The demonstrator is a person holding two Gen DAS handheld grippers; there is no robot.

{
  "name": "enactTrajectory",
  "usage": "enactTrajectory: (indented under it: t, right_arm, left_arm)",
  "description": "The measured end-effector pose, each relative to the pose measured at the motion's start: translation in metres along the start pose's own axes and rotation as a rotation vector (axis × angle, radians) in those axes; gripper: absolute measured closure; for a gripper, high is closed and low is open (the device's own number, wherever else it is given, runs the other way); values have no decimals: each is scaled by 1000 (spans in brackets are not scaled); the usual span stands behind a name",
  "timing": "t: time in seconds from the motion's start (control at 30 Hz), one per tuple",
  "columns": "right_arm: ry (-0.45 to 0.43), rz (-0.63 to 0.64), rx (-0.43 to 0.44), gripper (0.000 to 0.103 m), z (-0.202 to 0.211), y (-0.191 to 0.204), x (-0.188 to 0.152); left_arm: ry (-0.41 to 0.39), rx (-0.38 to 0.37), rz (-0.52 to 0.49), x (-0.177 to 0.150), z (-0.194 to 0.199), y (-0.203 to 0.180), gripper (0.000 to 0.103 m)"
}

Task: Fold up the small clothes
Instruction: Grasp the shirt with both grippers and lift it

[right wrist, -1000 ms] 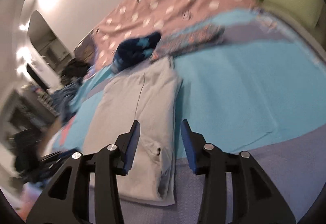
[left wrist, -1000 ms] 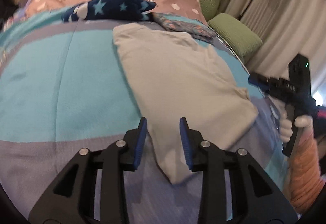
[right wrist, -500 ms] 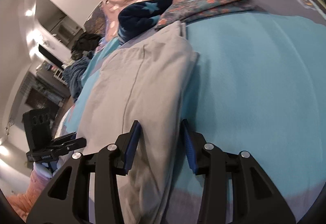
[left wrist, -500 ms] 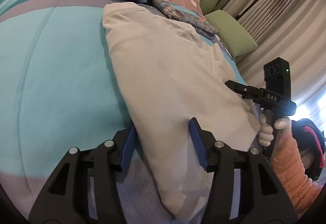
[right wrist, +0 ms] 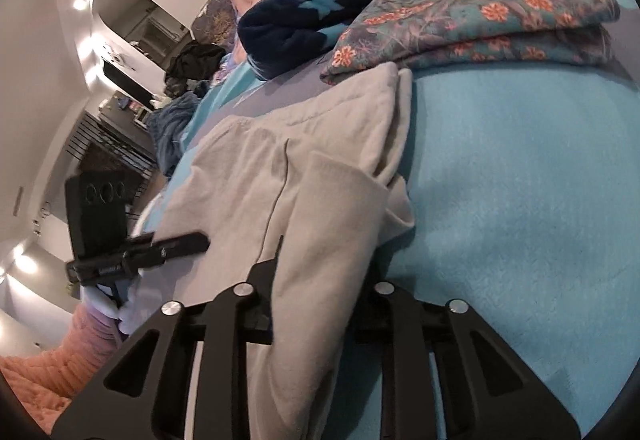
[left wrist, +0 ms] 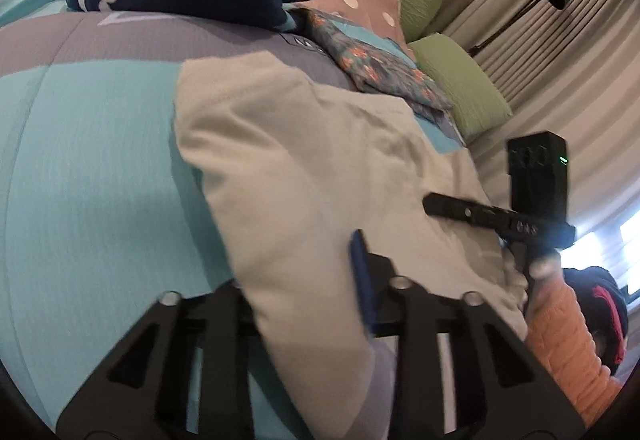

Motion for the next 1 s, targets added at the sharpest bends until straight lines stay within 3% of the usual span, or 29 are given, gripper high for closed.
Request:
enactTrajectory:
  t: [0.07,0.13,0.23,0.4,0.53,0.77,0.9,1.0]
  right_arm:
    - [-32,19,-57,88,8,15,-5]
    - [-91,65,-54,89,25,35,-8]
    - [-188,130,-33,90,64,66,-10]
    - [-390,212,-79,90,141,99,-1]
    - [-484,255,-144,90,182,109,24]
    - [-568,258,-279,90,213,91,114]
    - [-562,229,-326,90,197,56,166]
    - [-536,204,-363,90,177,28,192]
  left_arm:
    - [-9,50,-46,0,4,-11,84]
    - [-46,107,-138,0,17,-33,88]
    - [-110,104,-196,9,47,-62,89]
    - [-230,88,-305,50,96,-117,89]
    - [-281,105,-418,94,108,-160,89]
    - [-313,148,-508,189,78,-201,89]
    - [-292,176,-501,243,37,-193,89]
    - [-273,179,-475,266,7,-178,88]
Point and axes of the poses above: each gripper's, at about its wrist camera, not at the fingertips, and z roughly against the way its jaws point, y to its left, x to its top, the point moved 2 cm from there along -z, roughly the way its jaws point, and after that the axes turned 5 degrees about -z, right-handed, at the moved point
